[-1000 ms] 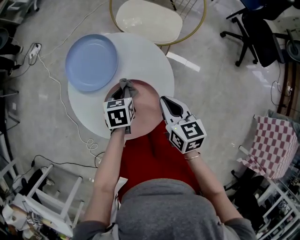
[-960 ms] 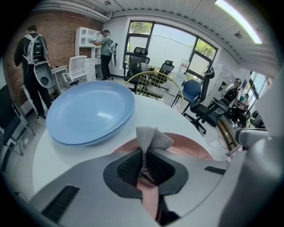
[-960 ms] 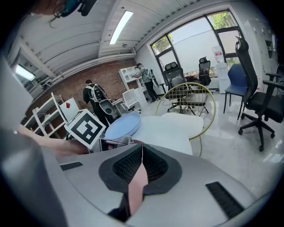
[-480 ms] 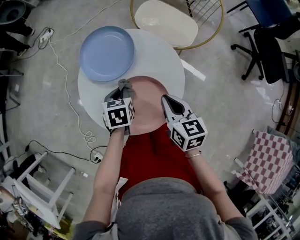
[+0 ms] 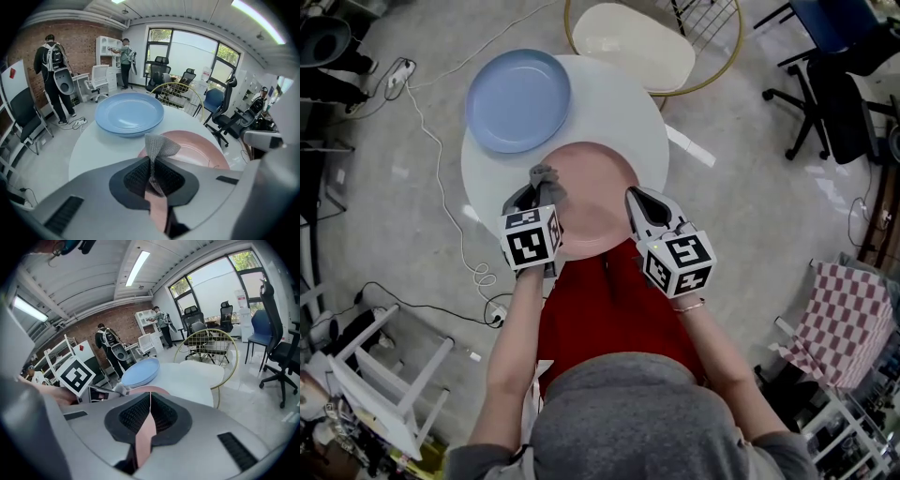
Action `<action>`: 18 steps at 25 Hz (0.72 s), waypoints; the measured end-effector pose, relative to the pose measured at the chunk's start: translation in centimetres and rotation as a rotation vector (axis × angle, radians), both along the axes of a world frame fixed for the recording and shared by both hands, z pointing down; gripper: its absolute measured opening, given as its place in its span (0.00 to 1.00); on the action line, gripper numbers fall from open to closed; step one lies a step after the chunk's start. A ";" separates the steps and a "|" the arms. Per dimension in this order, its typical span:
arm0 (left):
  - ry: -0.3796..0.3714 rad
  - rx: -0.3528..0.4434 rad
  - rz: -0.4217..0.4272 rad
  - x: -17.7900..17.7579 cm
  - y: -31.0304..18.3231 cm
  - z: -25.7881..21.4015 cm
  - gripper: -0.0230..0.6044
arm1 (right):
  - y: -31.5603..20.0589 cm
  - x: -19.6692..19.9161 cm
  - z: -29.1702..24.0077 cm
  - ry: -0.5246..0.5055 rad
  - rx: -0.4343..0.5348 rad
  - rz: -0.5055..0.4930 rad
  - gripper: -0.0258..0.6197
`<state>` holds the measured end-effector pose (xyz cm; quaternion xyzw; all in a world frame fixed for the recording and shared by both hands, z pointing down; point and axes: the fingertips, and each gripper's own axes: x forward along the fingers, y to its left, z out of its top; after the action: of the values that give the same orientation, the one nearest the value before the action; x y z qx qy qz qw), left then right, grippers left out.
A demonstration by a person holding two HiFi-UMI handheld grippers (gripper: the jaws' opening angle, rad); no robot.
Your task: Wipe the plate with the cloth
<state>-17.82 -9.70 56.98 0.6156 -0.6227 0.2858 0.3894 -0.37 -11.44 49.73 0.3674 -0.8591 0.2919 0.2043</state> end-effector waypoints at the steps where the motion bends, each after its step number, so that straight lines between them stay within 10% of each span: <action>1: 0.010 0.014 0.018 0.6 0.0 -0.4 0.09 | 0.2 0.4 -0.1 0.001 0.004 0.014 0.09; 10: 0.177 0.033 0.310 11.3 -0.9 -1.5 0.09 | 1.9 5.3 -1.0 0.013 0.025 0.190 0.09; 18: 0.160 -0.070 0.491 17.9 -0.9 1.5 0.09 | 3.1 9.4 -1.2 0.029 0.033 0.312 0.09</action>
<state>0.09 -10.62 58.46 0.7551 -0.4114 0.3435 0.3775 9.03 -8.31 48.50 0.5039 -0.7932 0.3007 0.1628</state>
